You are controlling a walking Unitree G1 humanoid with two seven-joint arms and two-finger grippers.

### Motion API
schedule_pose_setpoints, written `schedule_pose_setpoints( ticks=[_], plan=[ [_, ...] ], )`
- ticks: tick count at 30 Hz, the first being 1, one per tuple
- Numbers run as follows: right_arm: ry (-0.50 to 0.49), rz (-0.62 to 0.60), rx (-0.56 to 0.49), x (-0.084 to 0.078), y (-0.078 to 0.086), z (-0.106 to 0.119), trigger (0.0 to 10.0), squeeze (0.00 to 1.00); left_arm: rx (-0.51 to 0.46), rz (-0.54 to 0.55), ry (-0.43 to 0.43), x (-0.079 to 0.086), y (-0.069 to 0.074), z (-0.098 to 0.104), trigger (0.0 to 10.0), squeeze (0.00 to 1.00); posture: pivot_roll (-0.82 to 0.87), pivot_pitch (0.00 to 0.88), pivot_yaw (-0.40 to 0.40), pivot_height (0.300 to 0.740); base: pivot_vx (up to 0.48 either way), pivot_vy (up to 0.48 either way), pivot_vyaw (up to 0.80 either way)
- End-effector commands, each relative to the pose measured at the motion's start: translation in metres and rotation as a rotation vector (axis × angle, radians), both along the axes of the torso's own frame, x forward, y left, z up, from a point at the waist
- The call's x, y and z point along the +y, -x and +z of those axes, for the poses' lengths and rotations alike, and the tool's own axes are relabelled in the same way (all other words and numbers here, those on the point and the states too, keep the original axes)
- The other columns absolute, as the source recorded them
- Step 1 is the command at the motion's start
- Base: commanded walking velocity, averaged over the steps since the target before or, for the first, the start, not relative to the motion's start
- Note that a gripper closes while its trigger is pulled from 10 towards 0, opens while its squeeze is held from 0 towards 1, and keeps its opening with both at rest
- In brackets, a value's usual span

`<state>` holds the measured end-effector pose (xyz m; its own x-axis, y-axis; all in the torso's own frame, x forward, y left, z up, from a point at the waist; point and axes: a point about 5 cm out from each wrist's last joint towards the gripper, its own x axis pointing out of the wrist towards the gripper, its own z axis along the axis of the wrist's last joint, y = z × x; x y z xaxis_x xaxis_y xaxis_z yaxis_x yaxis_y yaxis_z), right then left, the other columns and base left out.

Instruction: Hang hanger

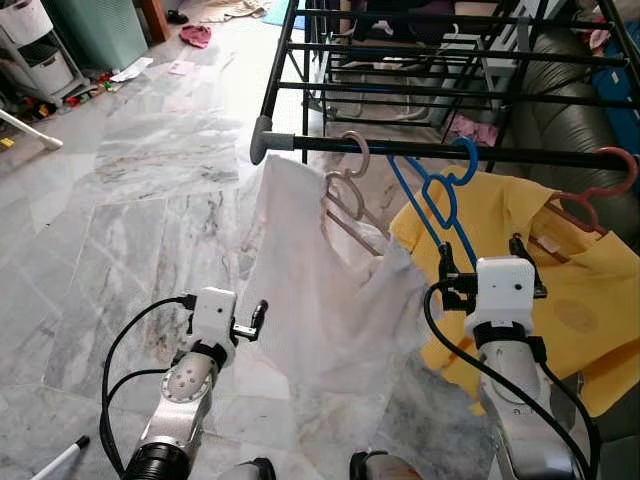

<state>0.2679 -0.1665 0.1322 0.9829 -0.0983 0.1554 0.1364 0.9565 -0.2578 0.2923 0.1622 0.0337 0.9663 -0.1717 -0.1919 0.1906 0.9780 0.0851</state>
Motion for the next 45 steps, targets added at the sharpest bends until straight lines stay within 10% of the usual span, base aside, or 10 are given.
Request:
schedule_pose_setpoints(
  ticks=[1, 32, 34, 35, 45],
  plan=[
    [0.007, 0.013, -0.014, 0.0045, 0.0027, 0.0017, 10.0, 1.0, 0.008, 0.018, -0.014, 0.0026, 0.0021, -0.003, 10.0, 0.0, -0.21, 0.192, 0.026, 0.74, 0.0, 0.0, 0.0],
    [0.031, 0.066, -0.012, 0.0136, -0.004, 0.0011, 10.0, 0.98, 0.042, 0.01, -0.038, -0.0069, 0.0002, -0.0084, 10.0, 0.0, -0.2, 0.175, 0.018, 0.74, -0.171, 0.0, 0.0],
    [0.03, 0.068, -0.011, 0.0141, -0.0043, 0.0009, 10.0, 0.83, 0.044, 0.01, -0.039, -0.0071, 0.0004, -0.0089, 10.0, 0.0, -0.2, 0.176, 0.018, 0.74, -0.332, 0.0, 0.0],
    [0.026, 0.07, -0.004, 0.0143, -0.0045, -0.0001, 10.0, 0.0, 0.045, 0.01, -0.039, -0.0072, 0.0006, -0.0094, 10.0, 0.0, -0.2, 0.177, 0.017, 0.74, -0.33, 0.0, 0.0],
    [0.0, 0.055, 0.013, 0.0124, -0.006, -0.0025, 10.0, 0.0, 0.052, 0.01, -0.044, -0.0074, 0.0005, -0.011, 10.0, 0.0, -0.21, 0.178, 0.018, 0.74, -0.332, 0.0, 0.0]
  ],
)
